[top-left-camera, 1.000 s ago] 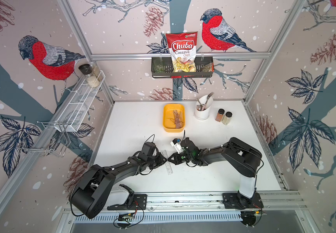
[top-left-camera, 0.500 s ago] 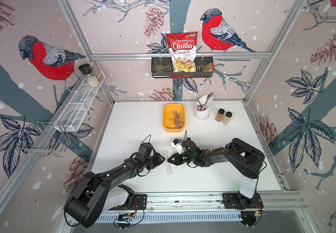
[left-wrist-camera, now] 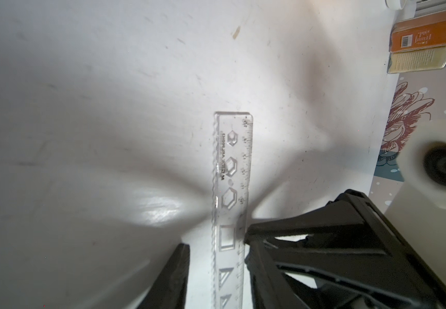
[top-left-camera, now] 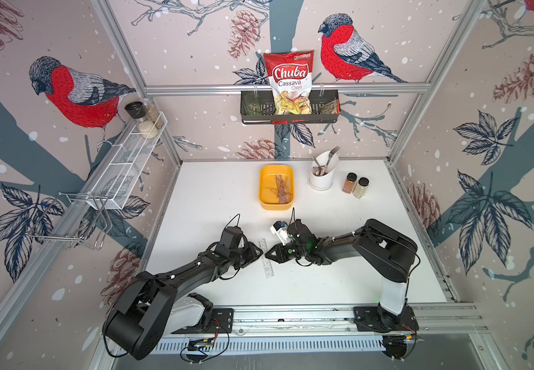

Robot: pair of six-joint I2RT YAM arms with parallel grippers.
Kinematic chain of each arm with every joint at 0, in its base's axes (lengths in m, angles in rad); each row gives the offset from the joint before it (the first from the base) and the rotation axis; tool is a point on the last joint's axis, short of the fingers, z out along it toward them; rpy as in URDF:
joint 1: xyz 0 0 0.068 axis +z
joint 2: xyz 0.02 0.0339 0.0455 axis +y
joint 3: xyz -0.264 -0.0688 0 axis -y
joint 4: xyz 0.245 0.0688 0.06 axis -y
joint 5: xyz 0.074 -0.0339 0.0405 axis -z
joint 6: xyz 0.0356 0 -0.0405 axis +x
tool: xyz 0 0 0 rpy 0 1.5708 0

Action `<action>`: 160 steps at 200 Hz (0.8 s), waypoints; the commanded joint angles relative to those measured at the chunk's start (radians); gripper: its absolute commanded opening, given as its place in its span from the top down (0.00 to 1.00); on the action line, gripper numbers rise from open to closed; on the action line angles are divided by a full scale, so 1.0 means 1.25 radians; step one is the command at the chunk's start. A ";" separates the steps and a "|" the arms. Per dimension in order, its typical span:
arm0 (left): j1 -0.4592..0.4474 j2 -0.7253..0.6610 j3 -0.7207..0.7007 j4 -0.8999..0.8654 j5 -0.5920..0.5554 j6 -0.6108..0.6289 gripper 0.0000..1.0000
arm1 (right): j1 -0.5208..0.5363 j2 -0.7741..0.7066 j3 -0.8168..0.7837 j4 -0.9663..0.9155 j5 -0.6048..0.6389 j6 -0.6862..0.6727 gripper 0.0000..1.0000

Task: Put the scattered rulers into the storage box
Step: Pick up the ruler from the center of the board.

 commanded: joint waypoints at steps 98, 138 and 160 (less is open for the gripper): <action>-0.016 0.048 -0.012 0.028 0.006 -0.018 0.57 | -0.007 0.027 0.007 0.008 -0.011 0.007 0.81; -0.026 0.052 -0.013 0.039 0.003 -0.026 0.60 | -0.013 0.039 0.009 0.006 -0.013 0.009 0.81; -0.028 0.049 -0.011 0.040 0.001 -0.029 0.64 | -0.016 0.044 0.009 0.004 -0.015 0.009 0.82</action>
